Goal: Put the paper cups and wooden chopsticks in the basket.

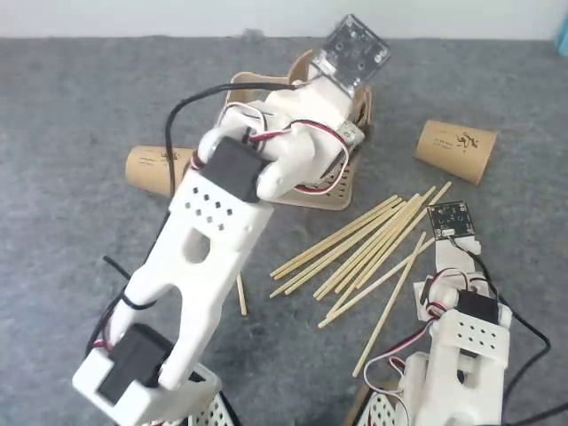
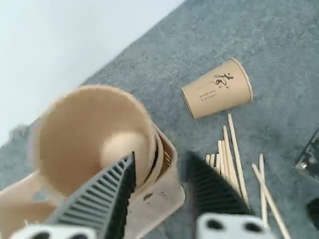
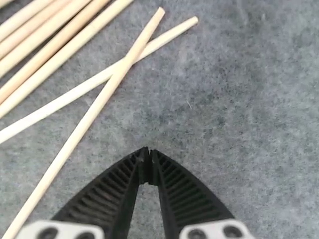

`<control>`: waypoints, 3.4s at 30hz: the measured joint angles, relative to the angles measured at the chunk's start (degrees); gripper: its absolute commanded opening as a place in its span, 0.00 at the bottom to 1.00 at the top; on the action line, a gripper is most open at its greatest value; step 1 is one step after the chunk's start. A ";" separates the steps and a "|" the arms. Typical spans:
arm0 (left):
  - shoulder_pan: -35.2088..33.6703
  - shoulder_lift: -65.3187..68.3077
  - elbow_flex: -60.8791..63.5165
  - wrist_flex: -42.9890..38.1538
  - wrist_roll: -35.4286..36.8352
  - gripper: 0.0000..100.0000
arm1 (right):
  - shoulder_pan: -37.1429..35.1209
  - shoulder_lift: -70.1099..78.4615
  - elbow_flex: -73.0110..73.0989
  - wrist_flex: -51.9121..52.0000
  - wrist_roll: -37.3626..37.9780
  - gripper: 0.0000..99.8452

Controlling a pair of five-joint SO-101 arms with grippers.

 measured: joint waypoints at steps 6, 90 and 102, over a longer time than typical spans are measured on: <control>-6.51 0.00 -14.07 5.36 1.49 0.14 | 0.00 0.00 0.00 0.00 0.00 0.01; -46.51 -57.23 98.46 -41.49 9.93 0.17 | 0.35 112.88 -155.34 40.79 -9.76 0.15; -46.42 -57.23 98.46 -41.85 8.62 0.17 | -1.05 118.24 -160.97 37.10 -9.93 0.03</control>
